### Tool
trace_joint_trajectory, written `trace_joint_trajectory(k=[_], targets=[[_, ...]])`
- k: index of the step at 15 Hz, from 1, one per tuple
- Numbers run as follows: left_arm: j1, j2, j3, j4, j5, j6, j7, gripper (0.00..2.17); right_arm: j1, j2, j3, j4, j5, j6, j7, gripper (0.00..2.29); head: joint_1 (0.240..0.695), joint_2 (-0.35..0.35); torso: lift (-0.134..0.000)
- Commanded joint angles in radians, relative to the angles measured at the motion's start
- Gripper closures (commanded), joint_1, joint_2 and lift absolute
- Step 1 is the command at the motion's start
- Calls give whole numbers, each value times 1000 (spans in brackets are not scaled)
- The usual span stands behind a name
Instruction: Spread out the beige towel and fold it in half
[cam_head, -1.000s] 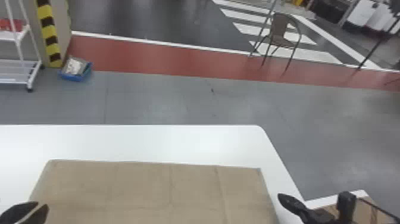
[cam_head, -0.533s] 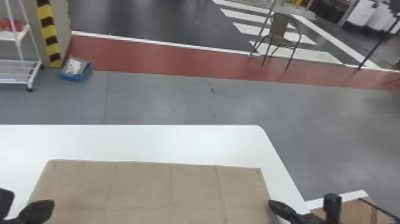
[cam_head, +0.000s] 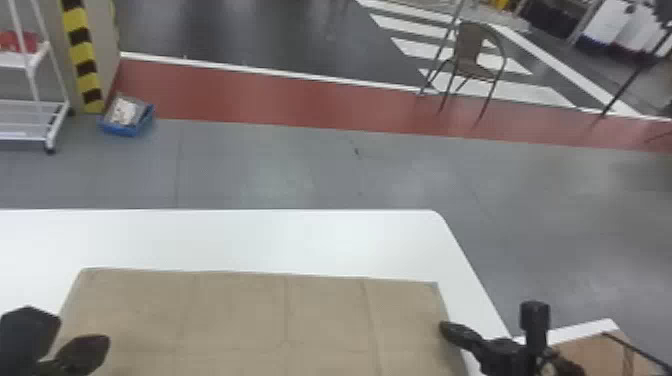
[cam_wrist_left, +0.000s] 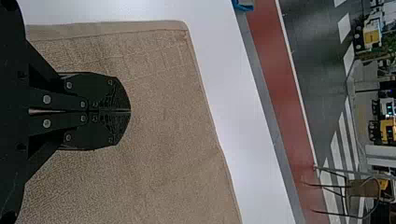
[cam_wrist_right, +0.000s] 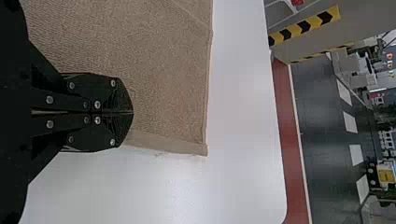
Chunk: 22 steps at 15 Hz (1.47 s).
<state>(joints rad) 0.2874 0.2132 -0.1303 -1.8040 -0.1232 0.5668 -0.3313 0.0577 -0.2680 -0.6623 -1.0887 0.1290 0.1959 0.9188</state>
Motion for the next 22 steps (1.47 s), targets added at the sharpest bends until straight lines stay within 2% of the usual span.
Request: trace_joint_trajectory(k=[1, 5, 9, 13, 17, 22], targets=[[-13, 0, -6, 14, -1, 3, 0, 1447, -45, 1, 18, 1, 21, 55, -3, 1649, 695, -350, 0], [-37, 0, -12, 44, -1, 3, 0, 1447, -111, 4, 67, 20, 81, 144, -40, 1649, 695, -350, 0], [-70, -1, -28, 87, -13, 0, 6, 1447, -159, 4, 95, 58, 104, 159, -72, 1649, 695, -350, 0], [-93, -3, -32, 106, -16, 0, 15, 1447, -205, 4, 115, 69, 115, 178, -83, 1649, 695, -350, 0], [-106, -6, -38, 132, -19, 0, 26, 1447, -294, 4, 124, 128, 169, 190, -97, 1649, 695, -333, 0], [-111, -6, -54, 156, -39, -3, 48, 1447, -315, 4, 135, 150, 172, 190, -107, 1652, 695, -318, 0]])
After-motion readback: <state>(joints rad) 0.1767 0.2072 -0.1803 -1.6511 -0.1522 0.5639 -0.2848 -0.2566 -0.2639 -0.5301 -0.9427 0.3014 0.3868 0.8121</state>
